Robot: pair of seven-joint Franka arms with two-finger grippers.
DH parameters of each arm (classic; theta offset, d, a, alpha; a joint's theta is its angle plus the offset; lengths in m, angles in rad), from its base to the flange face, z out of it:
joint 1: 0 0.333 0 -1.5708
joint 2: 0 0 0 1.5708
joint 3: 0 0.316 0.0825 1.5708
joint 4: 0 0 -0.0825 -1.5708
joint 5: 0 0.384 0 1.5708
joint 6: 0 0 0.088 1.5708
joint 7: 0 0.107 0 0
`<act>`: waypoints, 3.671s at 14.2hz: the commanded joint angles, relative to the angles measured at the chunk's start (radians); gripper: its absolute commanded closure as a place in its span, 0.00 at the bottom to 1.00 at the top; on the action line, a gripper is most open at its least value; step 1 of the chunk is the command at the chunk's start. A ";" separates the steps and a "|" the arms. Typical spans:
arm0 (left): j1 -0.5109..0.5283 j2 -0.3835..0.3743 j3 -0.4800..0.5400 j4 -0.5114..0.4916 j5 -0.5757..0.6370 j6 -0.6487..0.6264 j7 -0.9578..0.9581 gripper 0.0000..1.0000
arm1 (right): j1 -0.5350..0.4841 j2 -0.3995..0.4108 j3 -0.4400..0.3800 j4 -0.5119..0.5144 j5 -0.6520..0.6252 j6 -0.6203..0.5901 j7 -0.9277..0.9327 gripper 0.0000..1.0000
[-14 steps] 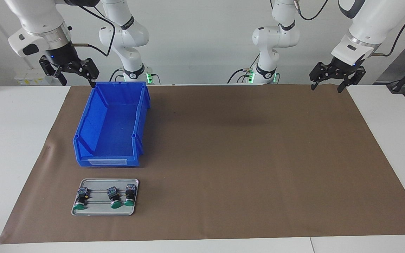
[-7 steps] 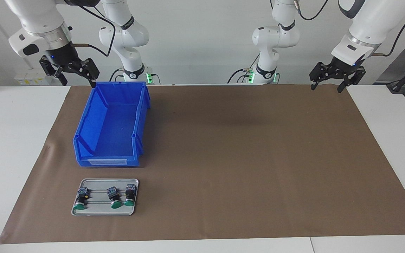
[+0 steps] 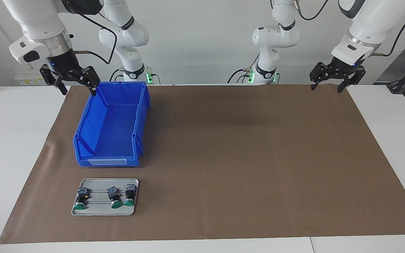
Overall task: Place and press button with both arms
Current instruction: 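Reach the right gripper to the silver tray and grasp a green button, then carry the green button to the table center and release it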
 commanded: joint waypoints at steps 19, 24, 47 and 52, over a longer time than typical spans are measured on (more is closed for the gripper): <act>0.008 -0.028 -0.003 -0.036 0.012 0.015 0.006 0.00 | -0.022 0.607 0.015 -0.017 0.155 0.827 -0.563 0.00; 0.008 -0.026 -0.003 -0.036 0.012 0.015 0.006 0.00 | -0.010 0.630 0.015 -0.016 0.201 0.870 -0.563 0.12; 0.008 -0.028 -0.003 -0.036 0.012 0.015 0.006 0.00 | 0.231 0.386 0.003 0.231 0.003 0.225 0.956 1.00; 0.008 -0.028 -0.005 -0.036 0.012 0.015 0.006 0.00 | 0.461 0.389 0.009 0.177 -0.057 0.237 1.571 1.00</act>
